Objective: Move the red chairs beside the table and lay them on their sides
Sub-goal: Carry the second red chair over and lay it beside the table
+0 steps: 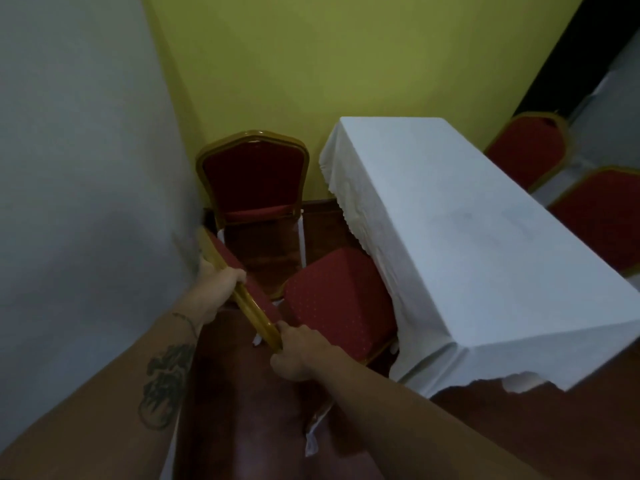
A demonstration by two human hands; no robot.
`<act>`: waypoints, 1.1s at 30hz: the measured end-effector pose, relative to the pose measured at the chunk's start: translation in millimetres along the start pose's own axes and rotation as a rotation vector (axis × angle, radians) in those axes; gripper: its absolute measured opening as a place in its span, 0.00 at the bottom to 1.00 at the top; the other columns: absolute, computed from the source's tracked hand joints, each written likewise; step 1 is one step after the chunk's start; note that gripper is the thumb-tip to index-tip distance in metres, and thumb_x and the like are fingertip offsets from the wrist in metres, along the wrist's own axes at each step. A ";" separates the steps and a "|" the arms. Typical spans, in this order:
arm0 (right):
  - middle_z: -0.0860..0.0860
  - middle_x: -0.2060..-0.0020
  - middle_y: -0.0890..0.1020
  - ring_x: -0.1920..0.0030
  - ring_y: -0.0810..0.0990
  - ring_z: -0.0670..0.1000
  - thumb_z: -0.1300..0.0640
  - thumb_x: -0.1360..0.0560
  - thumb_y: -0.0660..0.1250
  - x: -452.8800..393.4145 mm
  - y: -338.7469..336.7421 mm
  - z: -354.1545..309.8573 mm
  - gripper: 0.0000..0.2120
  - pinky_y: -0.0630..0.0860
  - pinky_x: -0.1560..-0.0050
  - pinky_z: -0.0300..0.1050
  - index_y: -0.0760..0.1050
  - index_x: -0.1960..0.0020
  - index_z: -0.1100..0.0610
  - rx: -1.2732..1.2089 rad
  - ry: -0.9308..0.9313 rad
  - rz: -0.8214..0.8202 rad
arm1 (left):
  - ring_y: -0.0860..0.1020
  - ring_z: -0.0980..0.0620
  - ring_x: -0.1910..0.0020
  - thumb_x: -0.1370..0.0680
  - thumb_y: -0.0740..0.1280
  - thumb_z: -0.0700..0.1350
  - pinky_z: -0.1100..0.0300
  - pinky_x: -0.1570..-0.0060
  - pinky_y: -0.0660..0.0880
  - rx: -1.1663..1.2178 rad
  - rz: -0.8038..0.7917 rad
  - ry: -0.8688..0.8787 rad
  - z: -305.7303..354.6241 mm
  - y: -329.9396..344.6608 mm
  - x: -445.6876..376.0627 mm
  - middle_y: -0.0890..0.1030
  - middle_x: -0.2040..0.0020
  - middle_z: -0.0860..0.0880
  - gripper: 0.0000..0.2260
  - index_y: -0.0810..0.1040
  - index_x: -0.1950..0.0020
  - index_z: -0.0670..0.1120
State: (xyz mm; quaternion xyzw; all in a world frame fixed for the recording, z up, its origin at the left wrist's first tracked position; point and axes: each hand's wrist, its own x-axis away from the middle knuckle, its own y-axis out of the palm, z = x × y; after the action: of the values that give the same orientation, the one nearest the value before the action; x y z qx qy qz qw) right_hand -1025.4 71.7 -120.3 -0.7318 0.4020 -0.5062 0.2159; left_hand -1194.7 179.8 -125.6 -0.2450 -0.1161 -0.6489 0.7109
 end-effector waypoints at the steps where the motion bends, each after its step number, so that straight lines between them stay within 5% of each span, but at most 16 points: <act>1: 0.63 0.28 0.72 0.30 0.73 0.67 0.48 0.21 0.64 -1.6 -0.3 -0.2 0.35 0.71 0.31 0.58 0.58 0.19 0.57 -0.010 0.013 0.006 | 0.83 0.38 0.48 0.36 0.71 0.42 0.39 0.50 0.82 -0.010 -0.017 0.008 2.5 2.0 -5.0 0.81 0.42 0.40 0.35 0.65 0.30 0.48; 6: 0.65 0.26 0.68 0.28 0.70 0.68 0.46 0.20 0.64 -10.9 -4.8 3.3 0.38 0.69 0.29 0.59 0.52 0.17 0.59 -0.045 0.064 0.026 | 0.79 0.40 0.43 0.33 0.70 0.40 0.39 0.42 0.78 -0.056 -0.099 0.056 25.6 16.7 -9.6 0.77 0.40 0.45 0.40 0.59 0.24 0.56; 14: 0.65 0.27 0.69 0.29 0.70 0.67 0.45 0.19 0.63 -32.3 -15.0 -3.8 0.38 0.69 0.30 0.60 0.52 0.18 0.62 -0.051 0.074 0.048 | 0.78 0.41 0.42 0.34 0.72 0.40 0.38 0.44 0.78 -0.068 -0.162 0.014 43.7 15.1 -41.8 0.76 0.37 0.45 0.49 0.49 0.20 0.60; 21: 0.64 0.27 0.70 0.28 0.70 0.67 0.46 0.19 0.62 -54.1 -30.8 -7.8 0.37 0.68 0.31 0.59 0.53 0.19 0.62 -0.076 0.090 0.063 | 0.78 0.42 0.42 0.29 0.69 0.36 0.39 0.43 0.78 -0.089 -0.200 0.072 59.6 25.0 -67.1 0.76 0.37 0.44 0.35 0.62 0.26 0.57; 24: 0.63 0.28 0.71 0.29 0.71 0.66 0.45 0.19 0.62 -62.3 -38.7 -1.7 0.36 0.69 0.31 0.58 0.54 0.19 0.62 -0.089 0.102 0.075 | 0.77 0.41 0.40 0.28 0.70 0.36 0.42 0.45 0.79 -0.111 -0.221 0.089 66.1 34.5 -78.4 0.77 0.37 0.44 0.35 0.61 0.25 0.56; 27: 0.64 0.29 0.72 0.30 0.72 0.67 0.45 0.19 0.62 -72.2 -46.4 7.9 0.35 0.70 0.31 0.58 0.55 0.20 0.62 -0.102 0.118 0.094 | 0.78 0.41 0.41 0.26 0.69 0.35 0.50 0.57 0.79 -0.147 -0.246 0.092 78.5 47.4 -86.7 0.77 0.39 0.44 0.36 0.59 0.24 0.56; 33: 0.64 0.27 0.70 0.29 0.71 0.67 0.44 0.18 0.60 -98.8 -63.7 15.7 0.38 0.69 0.31 0.59 0.49 0.18 0.62 -0.105 0.142 0.093 | 0.76 0.44 0.42 0.26 0.69 0.36 0.51 0.56 0.77 -0.181 -0.284 0.071 105.4 64.8 -111.8 0.75 0.38 0.45 0.39 0.54 0.21 0.56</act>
State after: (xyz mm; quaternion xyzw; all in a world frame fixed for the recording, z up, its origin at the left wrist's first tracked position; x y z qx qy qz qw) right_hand -1003.8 187.2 -136.5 -0.6848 0.4759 -0.5246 0.1717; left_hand -1129.8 331.6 -102.6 -0.2663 -0.0655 -0.7588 0.5908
